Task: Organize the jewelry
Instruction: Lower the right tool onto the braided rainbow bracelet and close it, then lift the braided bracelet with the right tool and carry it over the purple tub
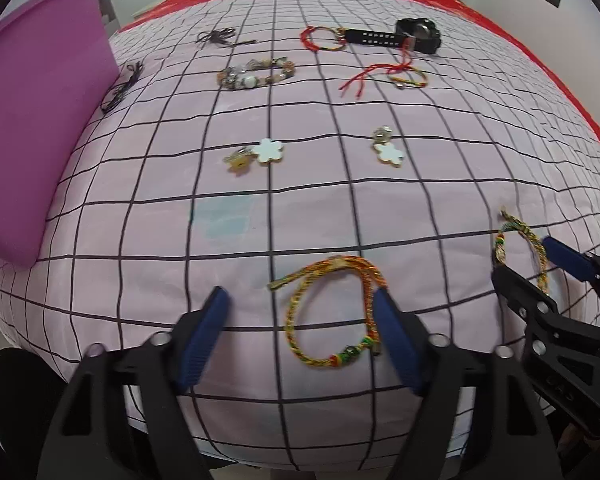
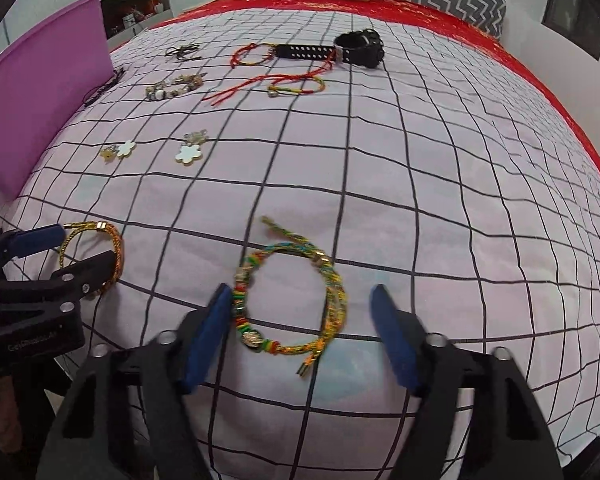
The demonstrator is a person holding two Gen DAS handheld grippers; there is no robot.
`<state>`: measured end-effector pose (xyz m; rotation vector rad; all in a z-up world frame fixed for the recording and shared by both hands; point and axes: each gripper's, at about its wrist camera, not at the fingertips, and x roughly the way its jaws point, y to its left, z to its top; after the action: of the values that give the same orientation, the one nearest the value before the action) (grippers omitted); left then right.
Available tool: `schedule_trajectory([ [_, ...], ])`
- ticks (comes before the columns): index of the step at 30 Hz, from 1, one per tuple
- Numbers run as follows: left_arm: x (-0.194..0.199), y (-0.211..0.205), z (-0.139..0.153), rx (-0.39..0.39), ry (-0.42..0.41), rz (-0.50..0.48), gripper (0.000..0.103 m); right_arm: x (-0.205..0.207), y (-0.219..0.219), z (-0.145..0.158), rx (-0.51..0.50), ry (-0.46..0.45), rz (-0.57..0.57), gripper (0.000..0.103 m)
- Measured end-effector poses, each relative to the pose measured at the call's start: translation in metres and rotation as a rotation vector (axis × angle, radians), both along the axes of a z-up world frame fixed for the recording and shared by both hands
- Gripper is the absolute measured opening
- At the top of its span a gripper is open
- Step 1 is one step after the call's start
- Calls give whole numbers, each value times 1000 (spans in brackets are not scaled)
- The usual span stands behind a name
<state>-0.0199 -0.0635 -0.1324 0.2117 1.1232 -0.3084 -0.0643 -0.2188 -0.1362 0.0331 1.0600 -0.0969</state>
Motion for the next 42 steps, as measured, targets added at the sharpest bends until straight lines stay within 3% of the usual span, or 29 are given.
schedule_trajectory([
  [1,-1,-2,1,-5,0,-10,54,0,2,1,0,-2,8,45],
  [3,-4,-7,3,-22,5,-34,22,0,4,1,6,-2,21,32],
  [5,-5,-11,4,-40,21,-57,4,0,6,2,4,0,31,14],
  [6,-4,-13,4,-34,21,-65,4,1,8,2,-1,2,37,7],
  [12,5,-1,15,-94,46,-51,4,0,-6,9,116,0,-5,7],
  [16,11,12,33,-144,37,-25,3,-1,-7,23,140,-26,-8,7],
  [26,23,43,95,-239,-59,14,3,12,8,85,171,-144,23,7],
  [35,43,100,177,-297,-194,83,3,52,63,163,206,-278,169,7],
  [42,74,173,222,-269,-286,194,4,100,135,215,261,-360,330,7],
])
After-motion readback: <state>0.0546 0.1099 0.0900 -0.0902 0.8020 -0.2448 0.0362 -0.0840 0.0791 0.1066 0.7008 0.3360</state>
